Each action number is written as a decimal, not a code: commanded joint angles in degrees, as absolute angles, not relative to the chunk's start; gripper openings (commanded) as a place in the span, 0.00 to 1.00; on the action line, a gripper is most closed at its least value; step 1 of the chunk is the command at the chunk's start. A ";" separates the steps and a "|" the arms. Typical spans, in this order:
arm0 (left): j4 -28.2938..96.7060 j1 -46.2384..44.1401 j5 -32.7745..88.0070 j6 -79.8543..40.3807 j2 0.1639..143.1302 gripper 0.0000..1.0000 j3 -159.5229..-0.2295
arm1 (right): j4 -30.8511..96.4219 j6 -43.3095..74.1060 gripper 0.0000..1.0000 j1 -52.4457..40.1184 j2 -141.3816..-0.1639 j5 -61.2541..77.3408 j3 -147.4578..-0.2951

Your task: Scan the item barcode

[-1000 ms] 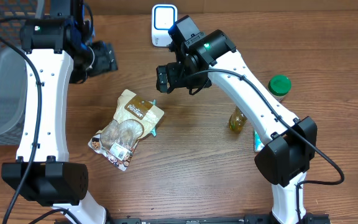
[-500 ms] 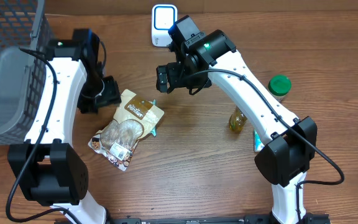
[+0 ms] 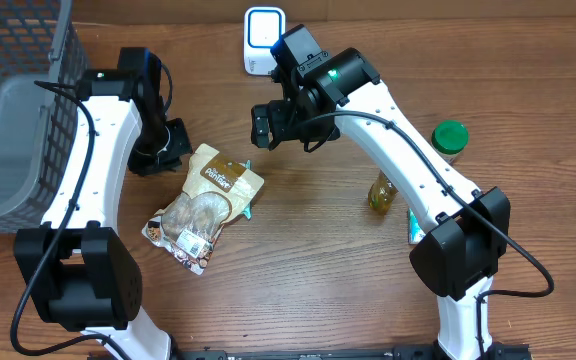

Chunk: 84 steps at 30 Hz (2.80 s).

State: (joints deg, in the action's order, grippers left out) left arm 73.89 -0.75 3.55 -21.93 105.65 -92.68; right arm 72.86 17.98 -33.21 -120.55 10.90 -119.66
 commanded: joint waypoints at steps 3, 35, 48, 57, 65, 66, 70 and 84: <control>70.65 -0.78 2.59 -24.91 105.69 0.05 -88.20 | 67.77 17.82 1.00 -33.36 -120.14 10.39 -119.94; 63.79 -0.78 2.59 -24.23 105.69 0.09 -77.76 | 52.49 8.67 0.73 -40.82 -129.25 18.35 -103.18; 64.79 -0.62 9.89 -16.27 105.67 0.04 -78.72 | 55.72 7.97 0.04 -39.55 -128.40 19.81 -105.23; 74.78 -0.25 20.32 -8.64 105.67 0.09 -88.36 | 61.28 7.14 0.04 -37.58 -122.06 19.79 -105.89; 72.16 -0.25 17.78 -9.13 105.71 0.61 -90.04 | 65.06 7.18 0.11 -35.90 -121.21 19.77 -105.25; 70.89 -0.40 16.12 -10.63 105.73 0.60 -90.04 | 65.17 7.18 0.32 -35.92 -121.21 19.77 -105.10; 68.01 -0.80 8.58 -14.48 105.73 0.64 -90.00 | 65.78 7.18 0.54 -35.92 -121.21 19.75 -104.27; 76.09 -0.43 -0.05 -20.73 105.60 0.09 -84.33 | 68.51 7.25 0.67 -36.53 -121.25 19.64 -100.42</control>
